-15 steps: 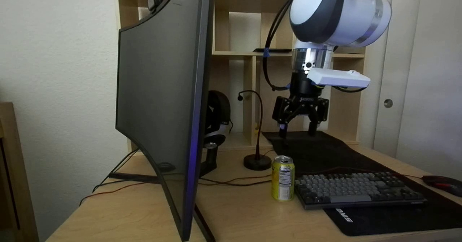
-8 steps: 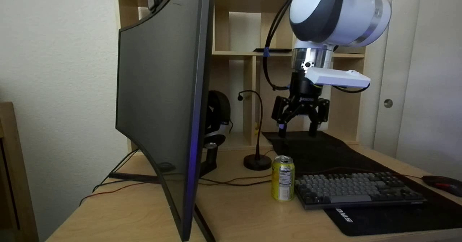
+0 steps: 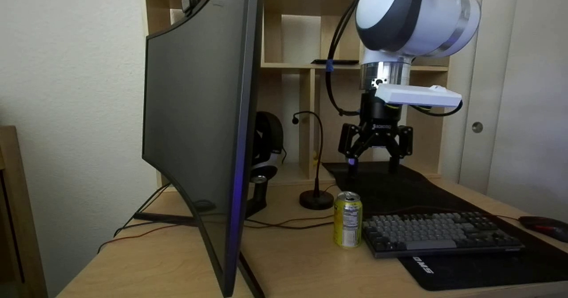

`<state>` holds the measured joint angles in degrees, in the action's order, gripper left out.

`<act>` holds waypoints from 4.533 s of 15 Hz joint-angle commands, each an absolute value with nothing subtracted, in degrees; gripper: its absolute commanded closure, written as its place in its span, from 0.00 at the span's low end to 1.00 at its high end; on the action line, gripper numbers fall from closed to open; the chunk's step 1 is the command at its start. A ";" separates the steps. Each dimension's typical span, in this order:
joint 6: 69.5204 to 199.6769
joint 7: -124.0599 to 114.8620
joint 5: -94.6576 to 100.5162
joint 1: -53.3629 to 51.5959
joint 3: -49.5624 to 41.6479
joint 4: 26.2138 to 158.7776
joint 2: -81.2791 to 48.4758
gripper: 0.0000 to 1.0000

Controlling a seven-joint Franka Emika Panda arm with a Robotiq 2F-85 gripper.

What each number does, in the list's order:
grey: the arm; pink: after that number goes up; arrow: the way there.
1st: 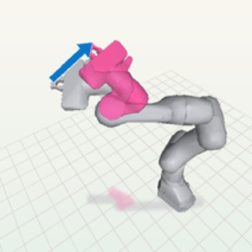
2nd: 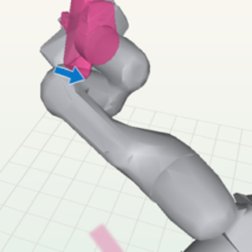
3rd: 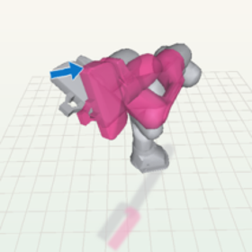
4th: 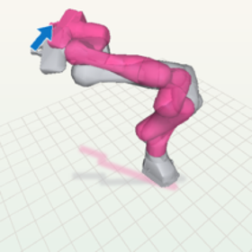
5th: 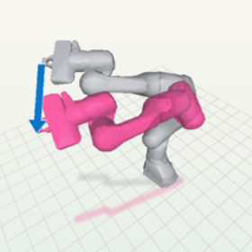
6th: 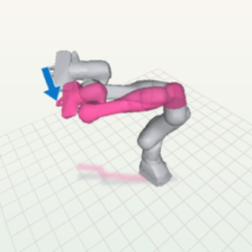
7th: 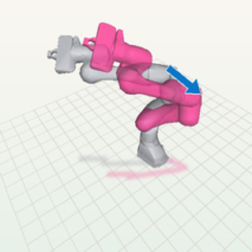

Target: Move the can from the left to the right

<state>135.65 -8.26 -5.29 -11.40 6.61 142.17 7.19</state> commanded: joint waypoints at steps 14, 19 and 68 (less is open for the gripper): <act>147.78 -14.16 -2.38 -9.69 7.47 143.41 -0.44 0.00; 151.88 -14.27 -3.33 -10.06 7.21 143.33 -2.54 0.00; 155.66 -18.20 7.24 -10.60 7.96 140.58 -7.57 0.00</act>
